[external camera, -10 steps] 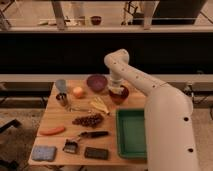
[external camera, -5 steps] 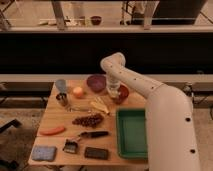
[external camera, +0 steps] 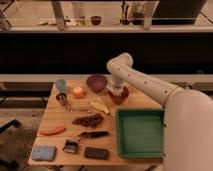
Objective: Wipe red bowl with towel
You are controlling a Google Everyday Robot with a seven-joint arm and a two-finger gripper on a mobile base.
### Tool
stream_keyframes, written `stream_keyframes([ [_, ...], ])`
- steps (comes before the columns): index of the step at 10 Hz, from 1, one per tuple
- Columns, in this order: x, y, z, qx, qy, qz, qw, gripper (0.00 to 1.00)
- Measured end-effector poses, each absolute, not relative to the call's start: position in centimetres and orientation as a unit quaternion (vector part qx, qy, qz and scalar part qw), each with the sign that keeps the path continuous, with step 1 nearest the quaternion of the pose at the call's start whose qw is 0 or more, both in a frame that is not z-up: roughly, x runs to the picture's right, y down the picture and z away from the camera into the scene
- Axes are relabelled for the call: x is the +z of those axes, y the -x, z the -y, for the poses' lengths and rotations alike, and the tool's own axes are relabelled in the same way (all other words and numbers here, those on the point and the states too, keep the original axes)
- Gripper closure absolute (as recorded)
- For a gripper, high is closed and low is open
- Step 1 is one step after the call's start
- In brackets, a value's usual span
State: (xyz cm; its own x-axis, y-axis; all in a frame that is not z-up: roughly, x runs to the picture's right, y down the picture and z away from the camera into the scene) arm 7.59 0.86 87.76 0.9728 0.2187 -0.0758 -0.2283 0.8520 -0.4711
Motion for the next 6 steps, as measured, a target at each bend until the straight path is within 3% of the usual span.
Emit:
stream_keyframes([
  [6,88.4,-9.2,0.2,0.203,0.236,0.077,0.947,1.00],
])
